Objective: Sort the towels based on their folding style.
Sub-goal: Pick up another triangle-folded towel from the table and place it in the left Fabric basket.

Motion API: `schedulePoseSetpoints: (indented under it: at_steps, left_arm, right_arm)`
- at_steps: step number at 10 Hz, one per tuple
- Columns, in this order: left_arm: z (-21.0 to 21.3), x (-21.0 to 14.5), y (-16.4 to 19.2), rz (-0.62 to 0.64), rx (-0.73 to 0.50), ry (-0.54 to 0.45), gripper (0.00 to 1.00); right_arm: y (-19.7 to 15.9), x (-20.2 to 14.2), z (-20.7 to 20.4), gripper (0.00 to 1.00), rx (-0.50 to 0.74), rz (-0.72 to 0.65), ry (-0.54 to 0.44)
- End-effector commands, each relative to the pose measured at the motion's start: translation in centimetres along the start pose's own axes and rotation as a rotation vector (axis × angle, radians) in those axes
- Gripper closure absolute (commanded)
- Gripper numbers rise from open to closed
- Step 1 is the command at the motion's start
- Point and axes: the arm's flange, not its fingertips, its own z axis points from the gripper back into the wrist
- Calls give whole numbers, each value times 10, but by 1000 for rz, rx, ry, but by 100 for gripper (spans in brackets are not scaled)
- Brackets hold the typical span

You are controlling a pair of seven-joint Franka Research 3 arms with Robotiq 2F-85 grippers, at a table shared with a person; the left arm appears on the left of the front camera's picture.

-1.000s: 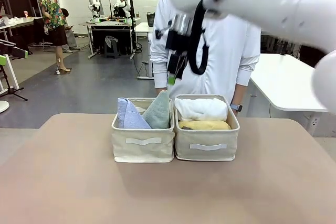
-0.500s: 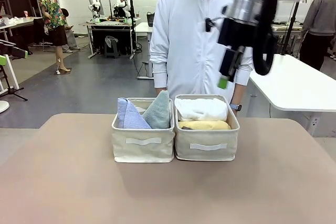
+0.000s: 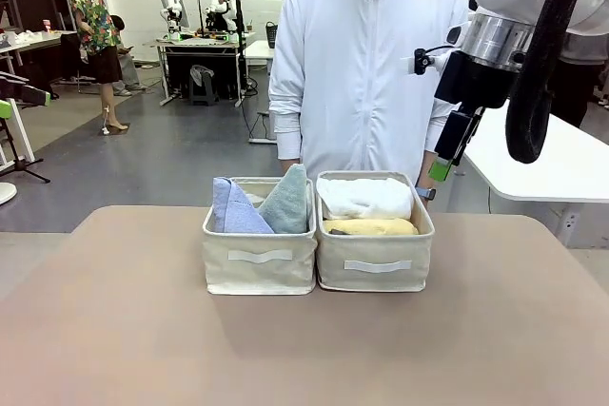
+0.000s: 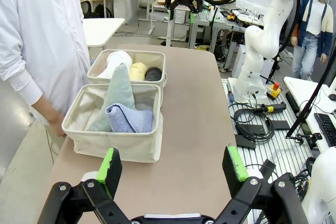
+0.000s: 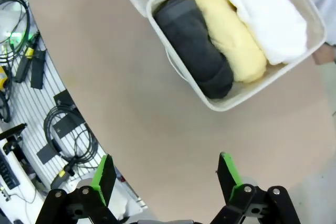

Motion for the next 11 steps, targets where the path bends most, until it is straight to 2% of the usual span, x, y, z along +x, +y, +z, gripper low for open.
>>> schedulePoseSetpoints:
  at_steps: [1,6,7,9,10,11]
  left_arm:
    - [1,2,-1,-7,1,-6,0]
    - [1,2,-1,-7,1,-6,0]
    - [1,2,-1,-7,1,-6,0]
    - [1,2,-1,-7,1,-6,0]
    - [1,2,-1,-7,1,-6,0]
    - [1,2,-1,-7,1,-6,0]
  right_arm:
    - [3,7,1,0,12,11,18]
    - [7,5,-3,0,8,18,6]
    - [-2,-30,35,0,109,186,-77]
    - [-24,-96,86,0,187,317,-404]
    - [-42,-127,92,0,166,333,-600]
    - [-56,-148,86,0,154,309,-741]
